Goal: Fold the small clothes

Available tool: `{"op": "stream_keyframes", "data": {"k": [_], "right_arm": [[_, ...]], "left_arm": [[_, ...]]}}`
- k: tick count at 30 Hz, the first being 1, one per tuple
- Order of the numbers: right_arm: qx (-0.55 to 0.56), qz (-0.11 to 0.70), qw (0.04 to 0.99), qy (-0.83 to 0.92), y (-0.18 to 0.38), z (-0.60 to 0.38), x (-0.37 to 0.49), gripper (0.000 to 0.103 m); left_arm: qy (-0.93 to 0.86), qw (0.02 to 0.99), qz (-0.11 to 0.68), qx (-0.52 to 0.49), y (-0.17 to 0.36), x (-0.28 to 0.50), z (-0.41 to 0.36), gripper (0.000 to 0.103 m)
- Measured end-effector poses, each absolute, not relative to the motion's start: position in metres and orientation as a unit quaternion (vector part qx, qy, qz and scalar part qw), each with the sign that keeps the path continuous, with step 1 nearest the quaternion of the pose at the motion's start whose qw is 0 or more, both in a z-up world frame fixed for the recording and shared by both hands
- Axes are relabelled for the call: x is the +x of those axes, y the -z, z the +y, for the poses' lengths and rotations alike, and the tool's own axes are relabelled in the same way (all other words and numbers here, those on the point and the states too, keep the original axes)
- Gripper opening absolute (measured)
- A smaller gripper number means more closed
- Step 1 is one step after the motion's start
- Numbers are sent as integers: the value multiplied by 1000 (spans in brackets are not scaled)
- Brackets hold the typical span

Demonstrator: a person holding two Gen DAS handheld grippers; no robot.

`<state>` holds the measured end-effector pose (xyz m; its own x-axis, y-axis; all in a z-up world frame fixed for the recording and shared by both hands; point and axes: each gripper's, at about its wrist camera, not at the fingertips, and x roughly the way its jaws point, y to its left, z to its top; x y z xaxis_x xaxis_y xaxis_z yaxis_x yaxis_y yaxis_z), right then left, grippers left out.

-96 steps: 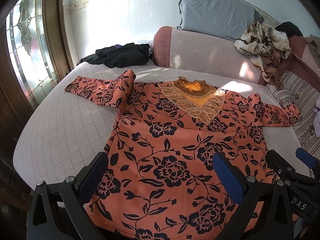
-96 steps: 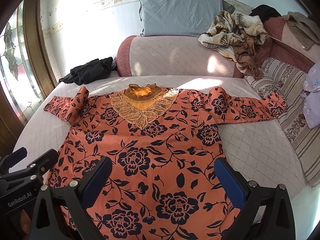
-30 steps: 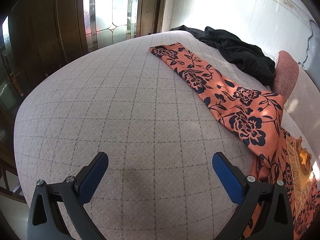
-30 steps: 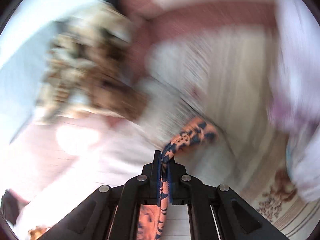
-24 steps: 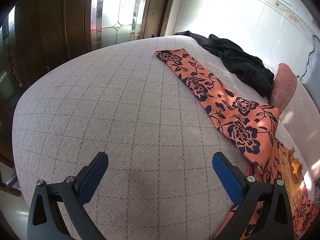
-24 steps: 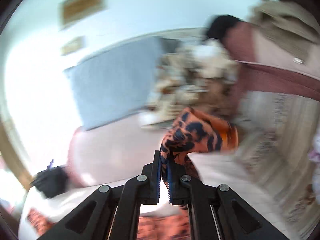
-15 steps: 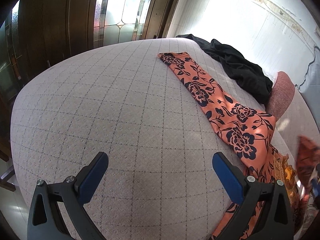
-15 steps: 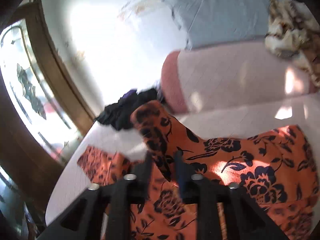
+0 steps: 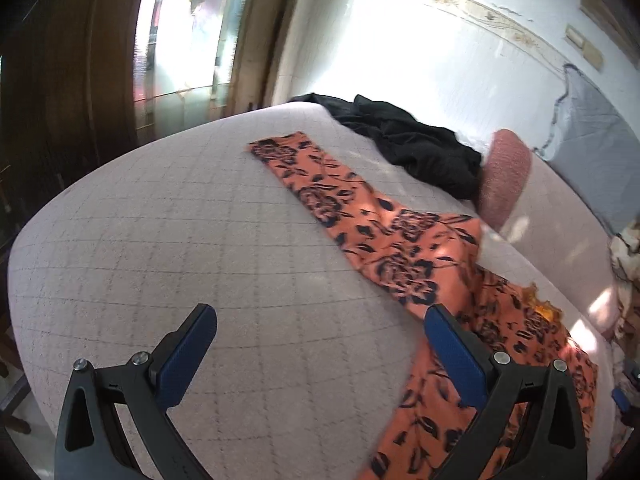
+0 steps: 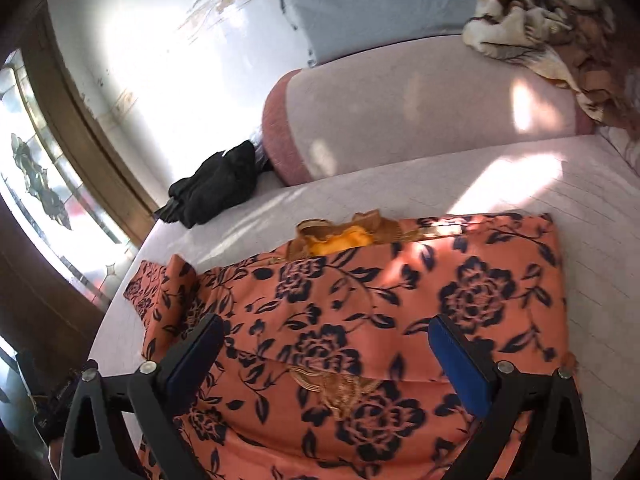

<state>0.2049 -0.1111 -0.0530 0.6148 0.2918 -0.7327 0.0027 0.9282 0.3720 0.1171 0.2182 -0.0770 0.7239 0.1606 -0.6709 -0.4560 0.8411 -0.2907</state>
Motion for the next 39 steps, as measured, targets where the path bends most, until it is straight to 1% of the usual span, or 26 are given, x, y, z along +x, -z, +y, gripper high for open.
{"op": "stream_keyframes", "data": {"k": [3, 5, 7, 9, 12, 14, 15, 19, 24, 25, 26, 27, 28, 29, 31, 36, 38, 39], "right_arm": [[204, 428, 878, -70, 61, -151, 177, 103], [224, 431, 871, -77, 72, -167, 162, 103], [241, 429, 866, -89, 79, -176, 151, 103], [254, 420, 865, -103, 83, -182, 144, 103], [263, 408, 867, -114, 86, -188, 138, 103], [272, 406, 864, -123, 88, -194, 138, 103], [278, 403, 863, -127, 89, -198, 138, 103], [302, 402, 854, -137, 93, -203, 144, 103], [305, 405, 849, -151, 95, -198, 146, 103], [306, 404, 849, -151, 95, -197, 146, 103], [306, 403, 849, -150, 95, -198, 146, 103], [307, 403, 850, -148, 96, -198, 146, 103], [309, 403, 849, -146, 96, -198, 147, 103], [311, 405, 848, -145, 98, -199, 147, 103], [312, 407, 847, -141, 100, -199, 148, 103], [308, 406, 851, -129, 103, -202, 149, 103], [306, 404, 853, -123, 103, -203, 149, 103], [307, 403, 854, -121, 103, -204, 149, 103]], "left_arm": [[-73, 918, 328, -212, 49, 127, 178, 103], [3, 911, 355, -209, 39, 151, 148, 103], [49, 900, 377, -213, 41, 180, 123, 103], [69, 889, 405, -203, 54, 213, 102, 103], [43, 861, 469, -192, 92, 257, 88, 102], [34, 837, 501, -215, 114, 270, 90, 91], [35, 829, 510, -228, 120, 274, 92, 87], [22, 820, 512, -255, 127, 282, 92, 87], [7, 817, 522, -246, 137, 294, 92, 87], [4, 820, 519, -242, 135, 293, 91, 83], [3, 822, 519, -236, 134, 293, 90, 77], [2, 821, 524, -228, 134, 296, 89, 49], [-3, 817, 533, -220, 136, 299, 88, 8], [-5, 812, 540, -219, 137, 301, 90, 7], [-12, 823, 522, -223, 129, 297, 92, 7], [-3, 860, 445, -249, 73, 244, 91, 7], [-18, 858, 436, -272, 73, 218, 98, 7], [-28, 852, 443, -277, 81, 212, 102, 7]]}}
